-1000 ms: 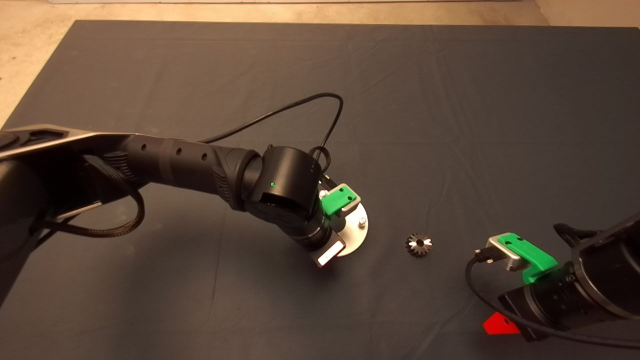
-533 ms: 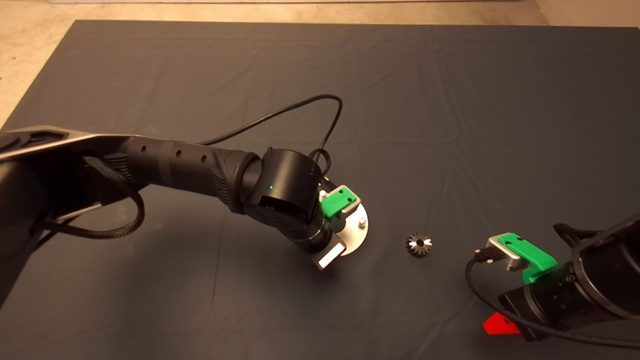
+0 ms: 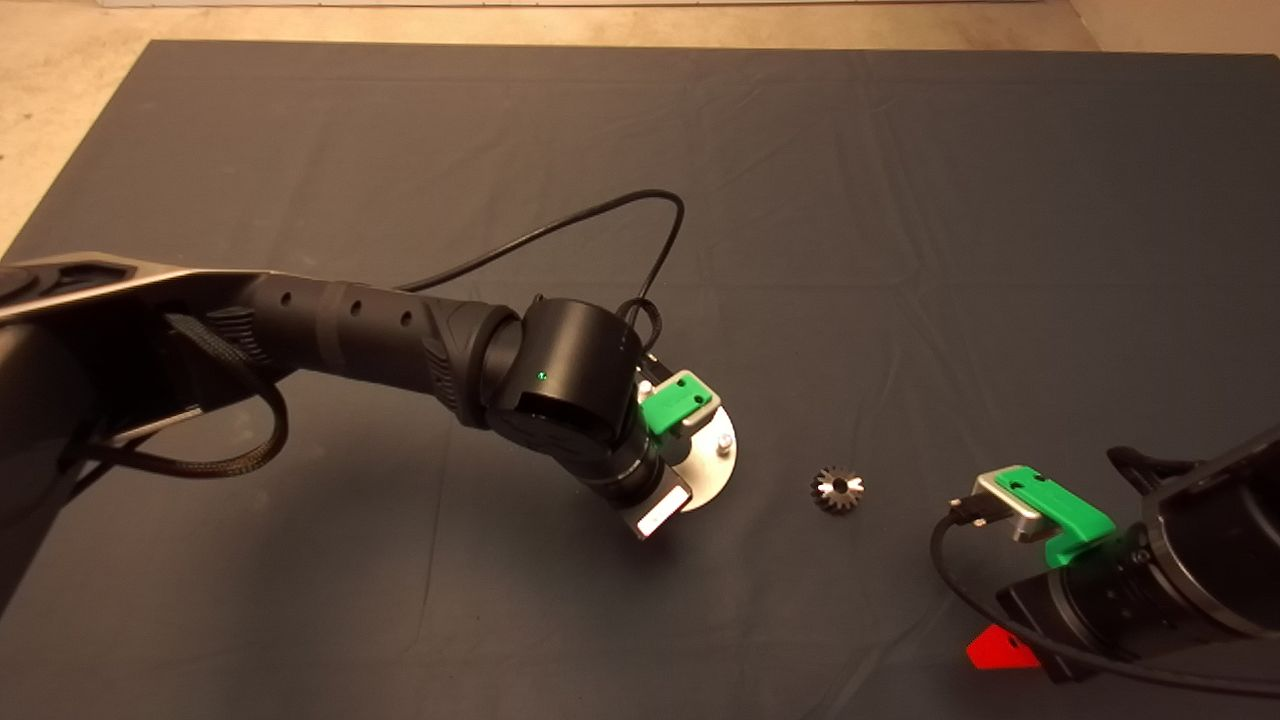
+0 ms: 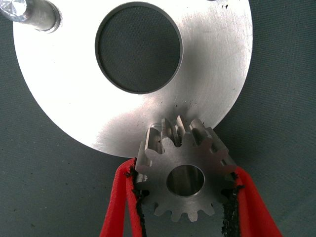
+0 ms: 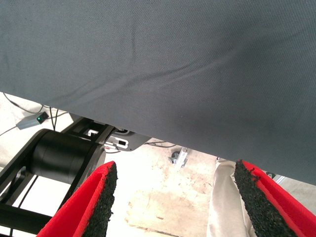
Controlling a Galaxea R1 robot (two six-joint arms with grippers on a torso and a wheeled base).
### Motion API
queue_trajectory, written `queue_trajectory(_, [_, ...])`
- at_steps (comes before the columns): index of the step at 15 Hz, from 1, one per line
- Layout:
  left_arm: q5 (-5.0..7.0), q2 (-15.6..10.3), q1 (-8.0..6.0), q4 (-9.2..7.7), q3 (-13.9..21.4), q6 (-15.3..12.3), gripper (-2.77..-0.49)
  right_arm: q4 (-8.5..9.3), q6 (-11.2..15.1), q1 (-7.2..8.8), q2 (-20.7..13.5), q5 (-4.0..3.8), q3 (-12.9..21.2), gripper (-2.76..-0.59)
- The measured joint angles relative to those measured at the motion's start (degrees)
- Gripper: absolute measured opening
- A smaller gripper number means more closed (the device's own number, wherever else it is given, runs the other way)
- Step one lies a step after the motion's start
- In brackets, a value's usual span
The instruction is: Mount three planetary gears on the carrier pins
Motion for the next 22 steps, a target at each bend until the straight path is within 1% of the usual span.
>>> queue_trajectory(12, [0.01,0.04,0.00,0.41,-0.01,0.05,-2.67,0.00,0.00,0.00,0.00,0.00,0.00,-1.61])
queue_trajectory(16, [0.00,0.02,0.02,1.56,-0.20,0.11,-2.67,0.01,-0.01,-0.01,0.00,0.00,-0.02,-1.61])
queue_trajectory(22, [-0.06,0.00,0.00,1.71,-0.30,0.30,-2.67,0.01,-0.01,0.00,0.00,0.00,0.00,-1.61])
